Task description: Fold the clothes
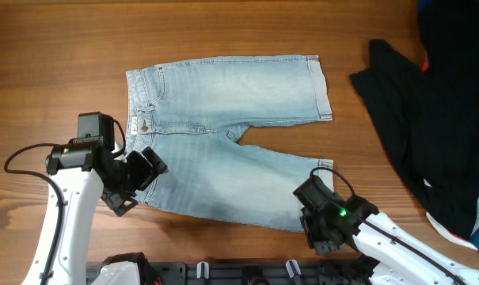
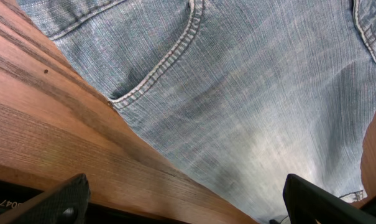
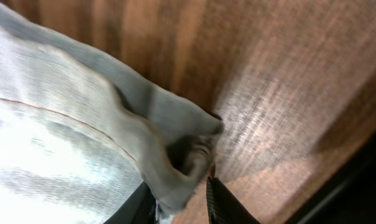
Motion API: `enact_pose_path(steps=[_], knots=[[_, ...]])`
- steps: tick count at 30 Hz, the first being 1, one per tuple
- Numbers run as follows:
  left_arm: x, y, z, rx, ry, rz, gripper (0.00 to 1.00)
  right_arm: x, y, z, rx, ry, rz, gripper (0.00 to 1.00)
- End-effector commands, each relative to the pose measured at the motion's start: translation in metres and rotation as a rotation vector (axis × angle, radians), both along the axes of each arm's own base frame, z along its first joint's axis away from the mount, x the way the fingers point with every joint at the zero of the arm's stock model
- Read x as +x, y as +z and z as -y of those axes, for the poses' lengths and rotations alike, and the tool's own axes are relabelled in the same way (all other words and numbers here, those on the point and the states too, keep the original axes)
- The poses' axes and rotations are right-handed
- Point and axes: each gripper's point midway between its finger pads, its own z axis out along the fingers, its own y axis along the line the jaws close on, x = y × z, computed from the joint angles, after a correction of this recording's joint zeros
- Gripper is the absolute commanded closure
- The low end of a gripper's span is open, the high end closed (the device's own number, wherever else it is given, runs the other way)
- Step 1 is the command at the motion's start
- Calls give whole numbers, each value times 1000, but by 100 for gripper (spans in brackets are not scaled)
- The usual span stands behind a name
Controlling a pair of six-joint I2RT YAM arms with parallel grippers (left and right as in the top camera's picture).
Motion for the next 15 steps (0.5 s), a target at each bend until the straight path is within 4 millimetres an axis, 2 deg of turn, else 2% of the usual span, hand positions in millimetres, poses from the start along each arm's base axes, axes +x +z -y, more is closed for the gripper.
enact_pose_path(steps=[1,4,7,11,13,15], knots=[[-2,1,2,-8,5,1,0,10,-2,8,-53,-23,60,74],[-2,1,2,-8,5,0,0,13,-3,9,-62,-21,70,78],[-3,1,2,-9,5,-3,0,14,-7,8,-69,-16,62,96],[-11,-2,-1,15,13,-38,1,22,-7,3,-58,58,103,96],[-24,-14,-3,23,101,-107,1,23,-7,4,-62,65,108,96],[-25,-28,-11,74,167,-117,1,24,-6,4,-63,82,115,96]])
